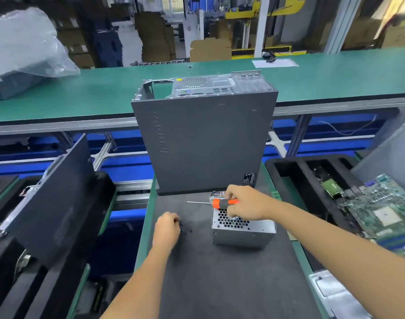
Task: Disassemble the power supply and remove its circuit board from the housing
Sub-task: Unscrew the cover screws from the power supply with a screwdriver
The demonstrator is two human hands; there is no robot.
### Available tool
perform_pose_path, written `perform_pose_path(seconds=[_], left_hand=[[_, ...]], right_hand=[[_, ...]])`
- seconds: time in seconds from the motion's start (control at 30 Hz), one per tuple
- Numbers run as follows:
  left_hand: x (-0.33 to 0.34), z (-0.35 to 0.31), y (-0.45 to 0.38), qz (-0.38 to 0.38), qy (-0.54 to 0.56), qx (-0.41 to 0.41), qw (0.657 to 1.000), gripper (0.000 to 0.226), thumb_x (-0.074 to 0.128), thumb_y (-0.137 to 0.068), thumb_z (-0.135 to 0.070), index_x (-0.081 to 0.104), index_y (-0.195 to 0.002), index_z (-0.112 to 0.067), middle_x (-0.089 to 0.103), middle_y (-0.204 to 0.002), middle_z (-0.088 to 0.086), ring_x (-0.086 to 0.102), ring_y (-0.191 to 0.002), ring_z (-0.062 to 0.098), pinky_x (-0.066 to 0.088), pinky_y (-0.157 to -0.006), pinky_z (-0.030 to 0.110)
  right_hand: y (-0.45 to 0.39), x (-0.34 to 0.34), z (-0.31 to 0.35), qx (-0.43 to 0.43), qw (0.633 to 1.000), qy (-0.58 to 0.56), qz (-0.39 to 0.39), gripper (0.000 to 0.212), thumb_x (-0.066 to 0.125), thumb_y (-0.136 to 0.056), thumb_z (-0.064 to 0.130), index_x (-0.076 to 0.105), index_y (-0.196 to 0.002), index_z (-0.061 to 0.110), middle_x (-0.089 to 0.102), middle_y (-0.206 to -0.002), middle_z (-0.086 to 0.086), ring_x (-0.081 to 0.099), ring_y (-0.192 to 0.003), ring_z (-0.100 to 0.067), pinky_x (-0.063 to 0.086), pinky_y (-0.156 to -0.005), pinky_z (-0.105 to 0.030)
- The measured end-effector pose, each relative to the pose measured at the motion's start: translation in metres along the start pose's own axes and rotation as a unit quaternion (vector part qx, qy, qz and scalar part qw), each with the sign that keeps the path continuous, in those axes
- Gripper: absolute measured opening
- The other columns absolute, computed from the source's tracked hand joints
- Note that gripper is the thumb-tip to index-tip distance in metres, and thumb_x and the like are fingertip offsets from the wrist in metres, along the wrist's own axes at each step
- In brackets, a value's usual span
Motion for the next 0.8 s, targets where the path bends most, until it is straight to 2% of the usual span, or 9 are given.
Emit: perform_pose_path(seconds=[0.1, 0.2, 0.33, 0.47, 0.6, 0.67, 0.73, 0.8], left_hand=[[0.010, 0.002, -0.002, 0.006, 0.010, -0.007, 1.000, 0.021, 0.051, -0.089, -0.002, 0.072, -0.091, -0.009, 0.062, -0.101, 0.008, 0.061, -0.092, 0.028, 0.048, -0.084, 0.034], [0.014, 0.006, -0.002, 0.008, 0.029, -0.028, 0.999, 0.020, 0.051, -0.089, -0.001, 0.070, -0.087, -0.009, 0.062, -0.099, 0.005, 0.060, -0.086, 0.025, 0.049, -0.079, 0.032], [0.015, 0.012, -0.004, 0.023, 0.026, -0.023, 0.999, 0.021, 0.053, -0.088, 0.000, 0.072, -0.086, -0.008, 0.062, -0.098, 0.005, 0.055, -0.078, 0.018, 0.043, -0.073, 0.024], [0.021, 0.010, -0.009, 0.056, 0.004, 0.005, 0.998, 0.019, 0.057, -0.087, -0.001, 0.073, -0.088, -0.011, 0.061, -0.097, 0.005, 0.060, -0.087, 0.025, 0.045, -0.077, 0.026], [0.024, 0.006, -0.009, 0.069, -0.015, 0.024, 0.997, 0.021, 0.056, -0.088, -0.002, 0.072, -0.098, -0.012, 0.063, -0.102, 0.008, 0.059, -0.095, 0.027, 0.046, -0.085, 0.032], [0.013, 0.001, -0.006, 0.040, -0.010, 0.025, 0.999, 0.018, 0.057, -0.088, -0.005, 0.071, -0.098, -0.011, 0.064, -0.101, 0.008, 0.060, -0.095, 0.027, 0.046, -0.084, 0.033], [-0.017, -0.010, 0.000, -0.056, 0.032, 0.026, 0.998, 0.015, 0.055, -0.089, -0.006, 0.069, -0.090, -0.009, 0.061, -0.092, 0.005, 0.059, -0.088, 0.026, 0.043, -0.076, 0.029], [-0.056, -0.030, 0.009, -0.164, 0.122, 0.037, 0.978, 0.017, 0.051, -0.089, -0.005, 0.067, -0.092, -0.011, 0.059, -0.088, 0.000, 0.057, -0.085, 0.020, 0.037, -0.073, 0.022]], right_hand=[[-0.005, 0.001, -0.002, 0.000, 1.000, -0.017, 0.000, 0.024, 0.060, -0.070, 0.025, 0.048, -0.091, 0.026, 0.065, -0.081, 0.005, 0.050, -0.051, -0.008, 0.041, -0.051, -0.025], [-0.005, 0.001, 0.000, -0.003, 1.000, -0.010, 0.004, 0.026, 0.060, -0.071, 0.024, 0.050, -0.094, 0.026, 0.064, -0.086, 0.003, 0.051, -0.056, -0.011, 0.040, -0.050, -0.025], [-0.008, 0.000, 0.008, -0.012, 1.000, 0.013, 0.018, 0.026, 0.061, -0.076, 0.017, 0.051, -0.100, 0.021, 0.063, -0.085, 0.002, 0.050, -0.046, -0.003, 0.035, -0.040, -0.016], [-0.010, 0.002, 0.011, -0.013, 0.999, 0.023, 0.033, 0.027, 0.061, -0.077, 0.013, 0.052, -0.101, 0.018, 0.063, -0.088, -0.001, 0.054, -0.060, -0.013, 0.040, -0.054, -0.026], [-0.012, 0.002, 0.011, -0.012, 0.998, 0.038, 0.041, 0.024, 0.063, -0.077, 0.014, 0.051, -0.098, 0.020, 0.062, -0.093, -0.002, 0.053, -0.063, -0.015, 0.039, -0.055, -0.026], [-0.011, -0.001, 0.014, -0.019, 0.998, 0.039, 0.039, 0.025, 0.063, -0.078, 0.018, 0.051, -0.100, 0.019, 0.061, -0.094, -0.002, 0.052, -0.063, -0.014, 0.039, -0.055, -0.027], [-0.007, -0.011, 0.023, -0.031, 0.998, 0.041, 0.026, 0.030, 0.065, -0.079, 0.024, 0.050, -0.104, 0.018, 0.059, -0.093, -0.001, 0.051, -0.062, -0.012, 0.040, -0.056, -0.028], [0.001, -0.034, 0.033, -0.042, 0.998, 0.051, -0.012, 0.031, 0.068, -0.074, 0.029, 0.055, -0.100, 0.019, 0.063, -0.092, 0.000, 0.055, -0.059, -0.010, 0.043, -0.056, -0.026]])
Point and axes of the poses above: each hand's wrist, its own y-axis away from the middle knuckle, its own x-axis out of the palm, z = x × y, the point moved 9 cm from there along -y, towards the middle knuckle
